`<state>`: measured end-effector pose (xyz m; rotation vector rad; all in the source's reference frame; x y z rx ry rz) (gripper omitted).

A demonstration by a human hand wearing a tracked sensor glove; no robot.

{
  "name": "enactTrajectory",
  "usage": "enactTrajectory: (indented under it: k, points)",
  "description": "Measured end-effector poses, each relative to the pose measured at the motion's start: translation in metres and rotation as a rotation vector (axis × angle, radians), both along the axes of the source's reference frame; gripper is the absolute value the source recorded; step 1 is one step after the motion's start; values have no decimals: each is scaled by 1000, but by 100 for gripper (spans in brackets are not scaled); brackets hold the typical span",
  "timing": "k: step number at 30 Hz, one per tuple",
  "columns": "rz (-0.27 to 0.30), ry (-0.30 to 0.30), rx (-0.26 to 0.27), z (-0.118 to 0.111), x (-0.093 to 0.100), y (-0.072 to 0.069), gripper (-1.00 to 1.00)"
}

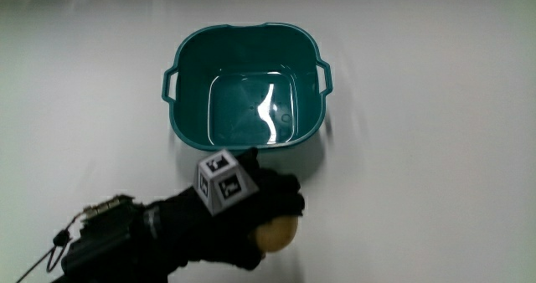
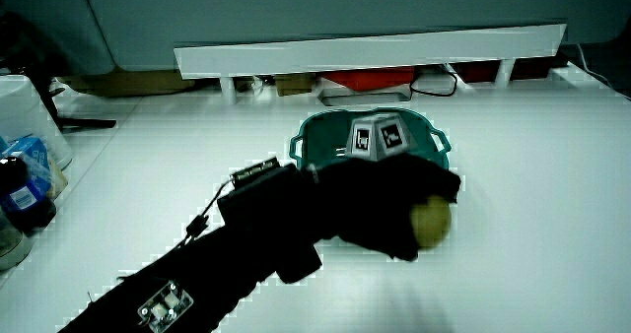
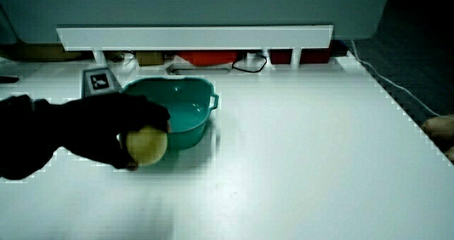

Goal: Place pear on desk

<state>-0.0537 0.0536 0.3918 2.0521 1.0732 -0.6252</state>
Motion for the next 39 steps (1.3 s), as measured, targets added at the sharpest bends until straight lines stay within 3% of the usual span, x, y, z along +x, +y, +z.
enactTrajectory:
  k: [2,7,19,22,27,28,31,34,38,39]
  points:
    - [3,-5,-27,6,1,4,0]
    - [10,-37,11,16,1,6,0]
    - [12,-69,-54,44,-3,12,0]
    - [9,-63,-46,43,-4,11,0]
    - [22,-99,-75,47,-1,8,0]
    - [16,-98,-100,50,-1,8,0]
    - [30,-101,-86,47,1,7,0]
    - [21,-102,-110,50,-1,8,0]
    - [31,-130,-110,53,2,7,-24]
    - [42,-148,-142,56,3,7,-29]
